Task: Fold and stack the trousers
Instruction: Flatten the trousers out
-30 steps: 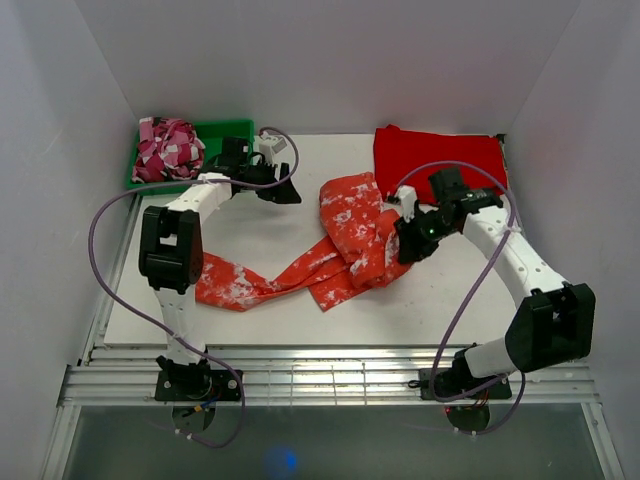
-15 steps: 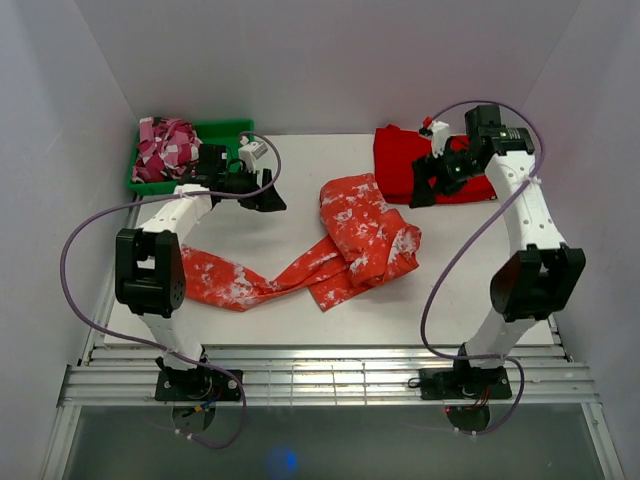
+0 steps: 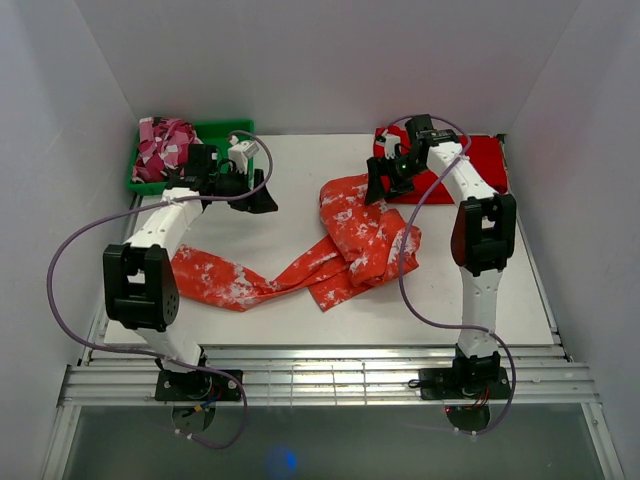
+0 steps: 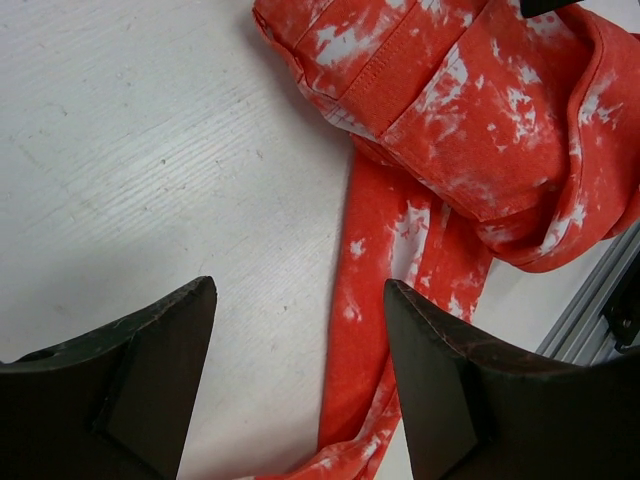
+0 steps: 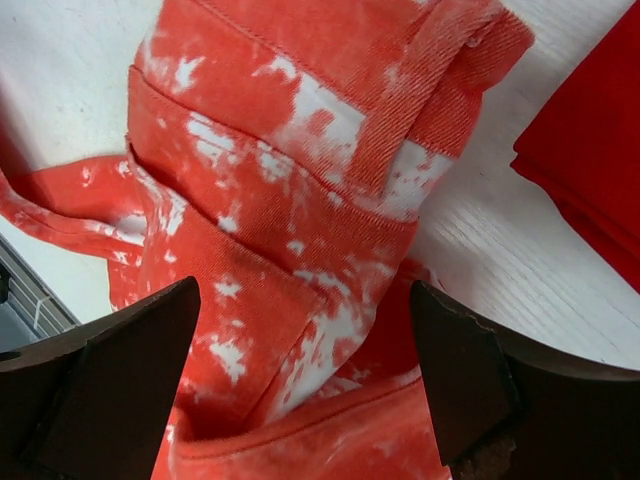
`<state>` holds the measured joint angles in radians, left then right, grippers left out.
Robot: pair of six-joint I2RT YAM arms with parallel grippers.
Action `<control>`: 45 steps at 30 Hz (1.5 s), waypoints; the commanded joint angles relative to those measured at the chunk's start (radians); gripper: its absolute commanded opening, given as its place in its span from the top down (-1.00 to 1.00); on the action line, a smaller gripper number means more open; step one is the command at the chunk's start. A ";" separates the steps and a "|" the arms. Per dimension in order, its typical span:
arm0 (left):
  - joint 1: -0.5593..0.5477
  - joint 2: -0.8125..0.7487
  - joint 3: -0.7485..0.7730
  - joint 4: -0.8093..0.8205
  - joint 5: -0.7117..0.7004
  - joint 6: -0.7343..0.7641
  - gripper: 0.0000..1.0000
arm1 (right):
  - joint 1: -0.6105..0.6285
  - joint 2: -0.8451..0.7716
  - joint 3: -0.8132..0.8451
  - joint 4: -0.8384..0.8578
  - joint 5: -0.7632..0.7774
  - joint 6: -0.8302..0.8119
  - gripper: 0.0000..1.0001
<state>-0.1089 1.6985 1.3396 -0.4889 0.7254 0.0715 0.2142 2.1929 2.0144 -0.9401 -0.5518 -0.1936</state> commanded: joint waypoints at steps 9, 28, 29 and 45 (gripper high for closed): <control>0.006 -0.174 -0.117 -0.019 0.025 -0.061 -0.56 | 0.033 0.002 -0.071 0.014 -0.183 0.029 -0.23; -0.015 -0.166 -0.379 0.637 0.307 -0.502 -0.61 | 0.057 -0.625 -0.042 0.524 -0.123 0.169 0.84; -0.023 -0.152 -0.373 0.663 0.310 -0.538 -0.61 | 0.057 -0.633 -0.023 0.532 -0.102 0.171 0.85; -0.074 0.171 -0.151 1.583 0.396 -1.278 -0.60 | 0.145 -0.705 0.096 0.437 -0.056 0.028 0.85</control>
<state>-0.1852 1.8217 1.1221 0.7887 1.0847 -0.9215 0.3157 1.5471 2.0705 -0.5568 -0.6228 -0.0765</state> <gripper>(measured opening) 0.801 0.127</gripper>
